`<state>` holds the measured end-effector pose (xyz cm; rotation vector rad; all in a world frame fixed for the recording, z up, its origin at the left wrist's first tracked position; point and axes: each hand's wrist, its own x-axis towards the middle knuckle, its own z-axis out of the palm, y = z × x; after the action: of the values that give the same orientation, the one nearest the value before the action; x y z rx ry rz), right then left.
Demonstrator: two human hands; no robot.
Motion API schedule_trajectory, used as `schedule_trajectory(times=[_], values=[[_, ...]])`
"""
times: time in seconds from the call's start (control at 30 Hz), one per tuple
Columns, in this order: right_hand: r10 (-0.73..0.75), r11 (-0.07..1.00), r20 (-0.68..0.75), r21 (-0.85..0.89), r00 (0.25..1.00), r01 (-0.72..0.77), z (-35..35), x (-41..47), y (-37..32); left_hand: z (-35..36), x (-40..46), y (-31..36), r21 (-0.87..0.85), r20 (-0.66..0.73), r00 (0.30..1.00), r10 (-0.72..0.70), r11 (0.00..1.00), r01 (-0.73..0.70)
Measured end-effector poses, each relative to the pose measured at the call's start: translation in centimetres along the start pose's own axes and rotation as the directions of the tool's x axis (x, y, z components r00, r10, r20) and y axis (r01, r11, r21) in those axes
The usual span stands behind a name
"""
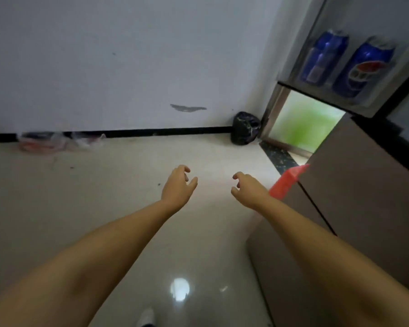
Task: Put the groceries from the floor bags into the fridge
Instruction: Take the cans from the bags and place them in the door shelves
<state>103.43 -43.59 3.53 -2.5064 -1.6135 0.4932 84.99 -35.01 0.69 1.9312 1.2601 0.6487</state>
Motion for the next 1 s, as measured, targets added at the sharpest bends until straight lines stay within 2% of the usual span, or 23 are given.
schedule_trajectory(times=[0.17, 0.43, 0.67, 0.83, 1.0], values=[[-0.169, 0.981, 0.136, -0.069, 0.976, 0.18, 7.0, 2.1, -11.1, -9.0, -2.5, -11.0, 0.115, -0.067, 0.977, -0.201, 0.972, 0.207], [-0.31, 0.926, 0.275, -0.128, 0.91, 0.354, 14.2, 5.5, -31.0, -24.5, -5.6, -25.3, 0.103, -0.19, 0.894, -0.406, 0.897, 0.43], [-0.403, 0.872, 0.326, -0.147, 0.855, 0.466, 17.8, 8.4, -44.0, -35.7, -3.6, -33.3, 0.114, -0.277, 0.842, -0.462, 0.855, 0.507], [-0.388, 0.873, 0.363, -0.15, 0.847, 0.464, 19.1, 14.1, -48.5, -38.7, 1.0, -36.7, 0.1, -0.282, 0.839, -0.466, 0.855, 0.509], [-0.38, 0.873, 0.367, -0.161, 0.849, 0.46, 19.3, 23.9, -53.6, -41.6, 9.7, -40.5, 0.113, -0.274, 0.844, -0.461, 0.856, 0.504]])
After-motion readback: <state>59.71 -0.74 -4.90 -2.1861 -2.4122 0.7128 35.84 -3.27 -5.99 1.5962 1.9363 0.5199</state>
